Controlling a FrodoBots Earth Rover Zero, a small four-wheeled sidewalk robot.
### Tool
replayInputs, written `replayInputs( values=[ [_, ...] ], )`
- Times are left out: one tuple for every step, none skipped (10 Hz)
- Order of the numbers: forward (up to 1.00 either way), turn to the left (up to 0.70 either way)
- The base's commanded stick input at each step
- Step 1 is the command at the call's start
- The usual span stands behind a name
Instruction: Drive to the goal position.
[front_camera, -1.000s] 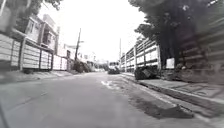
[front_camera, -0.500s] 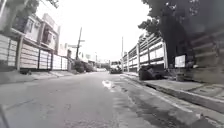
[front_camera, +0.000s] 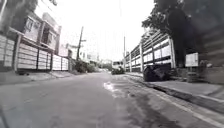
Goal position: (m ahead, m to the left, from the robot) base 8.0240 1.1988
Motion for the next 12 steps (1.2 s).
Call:
replayInputs(
  values=[
    [0.96,0.0],
    [0.96,0.06],
    [0.96,0.23],
    [0.96,0.37],
    [0.96,0.24],
    [0.96,0.09],
    [0.96,0.02],
    [0.96,0.0],
    [0.96,0.0],
    [0.97,0.0],
    [0.96,0.0],
    [0.96,0.0]
  ],
)
